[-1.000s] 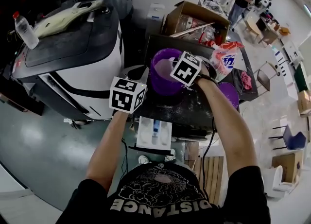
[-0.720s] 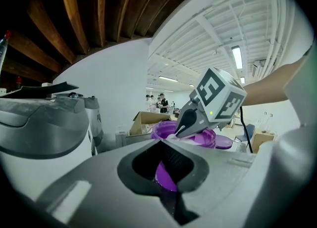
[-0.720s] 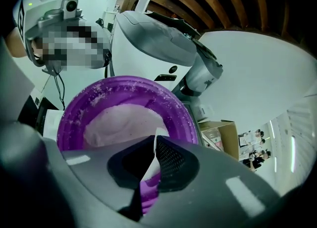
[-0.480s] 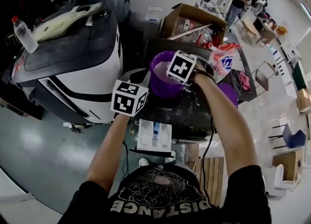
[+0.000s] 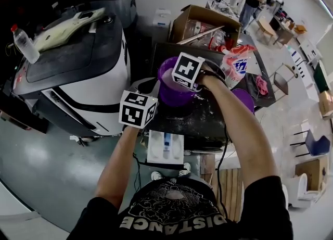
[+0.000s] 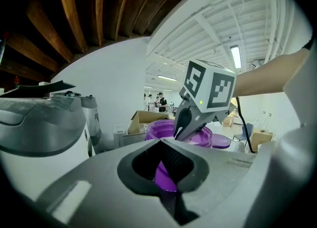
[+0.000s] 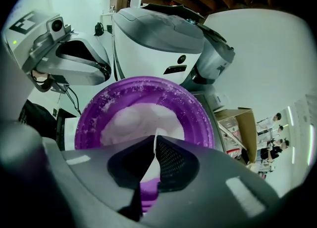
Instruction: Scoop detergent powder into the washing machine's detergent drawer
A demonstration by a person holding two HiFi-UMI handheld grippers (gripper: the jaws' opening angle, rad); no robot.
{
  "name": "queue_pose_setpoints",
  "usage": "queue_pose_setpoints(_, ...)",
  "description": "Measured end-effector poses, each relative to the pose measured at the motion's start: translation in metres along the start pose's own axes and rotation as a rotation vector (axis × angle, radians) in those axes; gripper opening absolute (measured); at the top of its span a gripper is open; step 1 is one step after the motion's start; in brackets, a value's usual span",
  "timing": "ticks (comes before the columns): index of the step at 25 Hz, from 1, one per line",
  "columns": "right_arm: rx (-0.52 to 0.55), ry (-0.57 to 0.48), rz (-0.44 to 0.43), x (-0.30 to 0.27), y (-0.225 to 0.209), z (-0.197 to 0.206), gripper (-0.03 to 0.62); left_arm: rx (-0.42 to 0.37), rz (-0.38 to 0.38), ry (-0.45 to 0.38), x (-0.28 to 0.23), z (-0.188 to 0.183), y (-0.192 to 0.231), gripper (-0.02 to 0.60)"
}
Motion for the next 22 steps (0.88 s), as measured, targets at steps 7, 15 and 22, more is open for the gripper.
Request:
queue_pose_setpoints(7,-0.036,0.019,-0.075,0.000,0.005,-0.001,0.035,0.001,-0.003,0.001,-0.002,0.000,-0.003,0.000)
queue_pose_setpoints(15,-0.104,0.007,-0.158,0.004,0.006,-0.003,0.035,0.004,-0.017,0.002,-0.001,-0.001,-0.004,0.000)
queue_pose_setpoints(22,-0.149,0.004,-0.247,0.006,0.011,-0.005,0.035,0.008,-0.026,0.008,0.000,0.001,-0.005,0.000)
Point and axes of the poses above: the fingertips, and each gripper's own axes: x backward along the fingers, y to its left, z out of its underside, the point moved 7 cm from there along x, backward along the fingers, and after that the axes turned 2 degrees about x, right-handed, at the moved point
